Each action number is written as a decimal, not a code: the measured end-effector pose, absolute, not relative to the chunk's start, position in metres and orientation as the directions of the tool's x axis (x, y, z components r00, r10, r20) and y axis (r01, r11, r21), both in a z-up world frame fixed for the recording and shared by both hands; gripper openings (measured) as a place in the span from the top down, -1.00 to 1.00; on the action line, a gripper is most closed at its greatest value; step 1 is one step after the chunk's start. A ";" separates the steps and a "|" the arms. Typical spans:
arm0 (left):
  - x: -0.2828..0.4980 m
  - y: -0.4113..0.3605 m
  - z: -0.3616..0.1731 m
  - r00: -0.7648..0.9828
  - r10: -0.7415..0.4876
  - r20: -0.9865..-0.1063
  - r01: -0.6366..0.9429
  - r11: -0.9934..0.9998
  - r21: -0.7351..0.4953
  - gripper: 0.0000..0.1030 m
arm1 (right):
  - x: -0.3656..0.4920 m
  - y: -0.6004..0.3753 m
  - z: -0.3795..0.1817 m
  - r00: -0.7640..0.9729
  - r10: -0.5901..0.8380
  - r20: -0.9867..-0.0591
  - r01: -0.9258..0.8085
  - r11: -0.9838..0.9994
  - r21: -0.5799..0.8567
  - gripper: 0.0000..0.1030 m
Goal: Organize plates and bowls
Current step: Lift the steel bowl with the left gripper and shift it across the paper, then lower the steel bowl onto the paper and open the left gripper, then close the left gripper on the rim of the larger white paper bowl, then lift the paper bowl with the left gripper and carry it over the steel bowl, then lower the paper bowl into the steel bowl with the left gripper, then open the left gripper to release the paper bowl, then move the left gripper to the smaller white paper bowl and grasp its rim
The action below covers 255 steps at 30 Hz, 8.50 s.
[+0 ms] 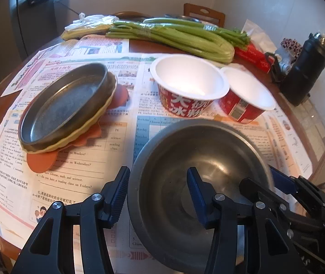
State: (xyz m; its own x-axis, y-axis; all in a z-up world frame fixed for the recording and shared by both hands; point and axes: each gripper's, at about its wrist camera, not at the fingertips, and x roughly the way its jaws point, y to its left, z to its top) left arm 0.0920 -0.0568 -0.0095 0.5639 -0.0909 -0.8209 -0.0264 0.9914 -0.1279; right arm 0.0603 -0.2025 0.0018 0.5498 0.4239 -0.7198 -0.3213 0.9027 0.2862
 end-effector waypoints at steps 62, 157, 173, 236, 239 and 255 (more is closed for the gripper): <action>0.247 -0.037 -0.005 0.474 -0.224 -0.851 0.074 0.974 -0.215 0.01 | 0.183 -0.170 0.008 0.480 0.506 -0.716 -0.221 0.860 0.460 -0.02; 0.078 -0.071 0.029 0.523 -0.190 -0.831 0.076 0.981 -0.177 0.29 | 0.031 -0.185 0.048 0.539 0.501 -0.677 -0.437 0.853 0.284 0.03; 0.086 -0.067 0.010 0.500 -0.177 -0.848 0.063 0.984 -0.169 0.27 | 0.038 -0.178 0.028 0.518 0.476 -0.711 -0.429 0.864 0.265 0.03; 0.056 -0.062 0.054 0.611 -0.102 -0.785 0.008 0.992 -0.122 0.16 | 0.032 -0.204 0.059 0.614 0.455 -0.644 -0.387 0.886 0.257 0.02; 0.056 -0.065 0.055 0.616 -0.114 -0.779 0.026 0.992 -0.125 0.12 | 0.034 -0.209 0.062 0.627 0.444 -0.640 -0.377 0.892 0.250 0.02; 0.096 -0.098 0.079 0.645 -0.144 -0.750 0.122 0.989 -0.085 0.04 | 0.044 -0.239 0.089 0.736 0.354 -0.577 -0.298 0.935 0.193 -0.03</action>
State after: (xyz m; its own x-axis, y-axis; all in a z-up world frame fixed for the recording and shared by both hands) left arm 0.0959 -0.0984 0.0789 0.6453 -0.1440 -0.7502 0.1216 0.9889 -0.0853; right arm 0.0440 -0.2387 0.0890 0.7360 0.3541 -0.5770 -0.2982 0.9347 0.1932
